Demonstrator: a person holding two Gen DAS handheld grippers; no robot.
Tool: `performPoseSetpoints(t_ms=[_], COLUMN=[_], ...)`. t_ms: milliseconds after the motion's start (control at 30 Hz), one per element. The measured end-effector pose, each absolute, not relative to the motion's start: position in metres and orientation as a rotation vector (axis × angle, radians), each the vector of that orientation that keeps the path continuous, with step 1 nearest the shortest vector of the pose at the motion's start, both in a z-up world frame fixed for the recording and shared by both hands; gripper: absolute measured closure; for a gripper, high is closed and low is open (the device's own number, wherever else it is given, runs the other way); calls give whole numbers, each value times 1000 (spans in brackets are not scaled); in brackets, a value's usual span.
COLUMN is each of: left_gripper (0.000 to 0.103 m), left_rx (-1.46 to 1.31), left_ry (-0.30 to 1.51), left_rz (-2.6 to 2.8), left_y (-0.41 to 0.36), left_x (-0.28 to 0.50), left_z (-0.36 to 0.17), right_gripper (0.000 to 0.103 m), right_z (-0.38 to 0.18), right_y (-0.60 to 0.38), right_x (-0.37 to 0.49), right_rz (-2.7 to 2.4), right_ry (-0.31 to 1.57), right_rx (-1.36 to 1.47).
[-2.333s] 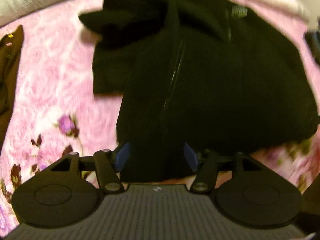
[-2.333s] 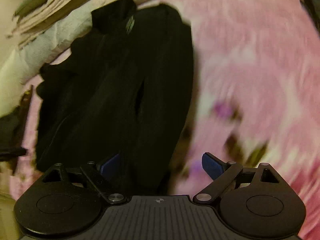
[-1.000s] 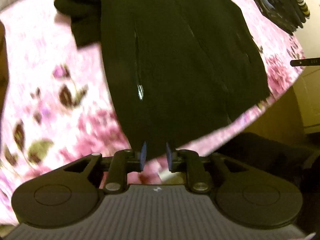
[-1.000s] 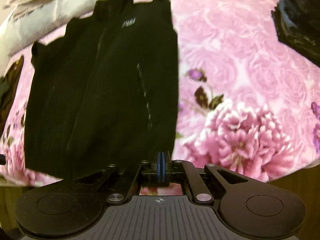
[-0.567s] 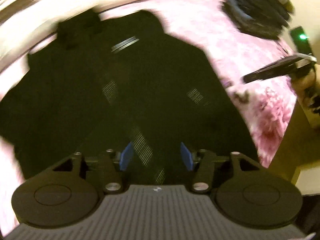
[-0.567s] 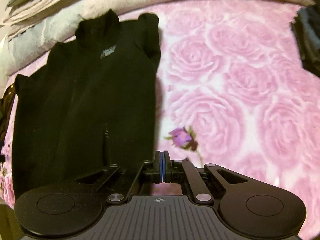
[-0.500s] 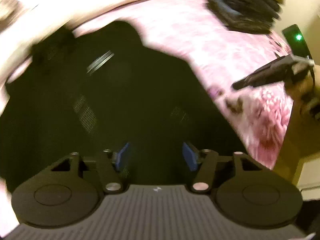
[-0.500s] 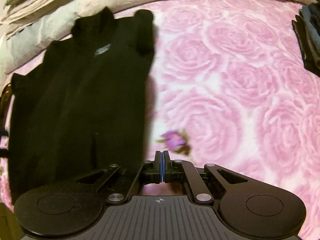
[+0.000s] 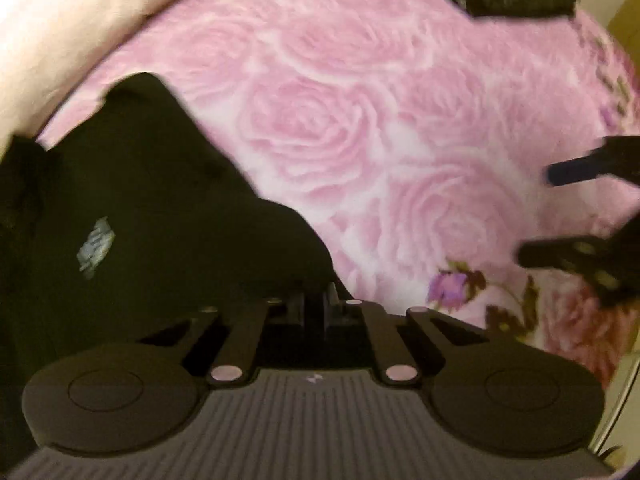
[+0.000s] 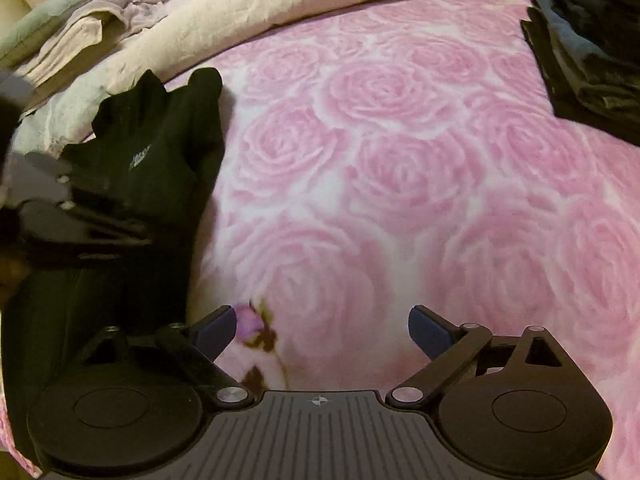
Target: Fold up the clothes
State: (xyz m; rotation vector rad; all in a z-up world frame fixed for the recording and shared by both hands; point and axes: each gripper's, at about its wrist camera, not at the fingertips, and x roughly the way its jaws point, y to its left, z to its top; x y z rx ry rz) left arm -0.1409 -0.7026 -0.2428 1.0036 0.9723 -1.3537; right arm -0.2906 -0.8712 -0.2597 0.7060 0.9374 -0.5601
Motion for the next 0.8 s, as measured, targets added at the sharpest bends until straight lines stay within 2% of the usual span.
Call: performPoseSetpoints(t_ms=[133, 333, 433, 467, 500, 533, 567, 667, 800], left_gripper=[102, 102, 102, 102, 102, 102, 102, 102, 102], left_rx=[817, 749, 729, 725, 720, 714, 708, 690, 670], left_ry=[1005, 1057, 1055, 1045, 1032, 1019, 1005, 964, 915], left_rz=[-1304, -1154, -1153, -1167, -1193, -1219, -1245, -1323, -1438], left_y=[-646, -593, -587, -588, -592, -595, -599, -609, -631], left_x=[-97, -49, -46, -49, -56, -62, -69, -89, -124], left_z=[-197, -186, -189, -189, -185, -181, -177, -164, -152], right_gripper=[7, 7, 22, 34, 50, 95, 99, 103, 103], right_z=[-270, -300, -315, -316, -316, -316, -315, -294, -248], right_y=[-873, -840, -818, -812, -808, -813, -821, -850, -901], right_x=[-254, -177, -154, -150, -147, -149, -152, -176, -210], right_rz=[-450, -269, -260, -265, -272, -263, -250, -316, -482], right_ry=[903, 931, 988, 998, 1005, 1001, 994, 999, 998], right_rx=[712, 692, 664, 634, 600, 644, 706, 764, 592])
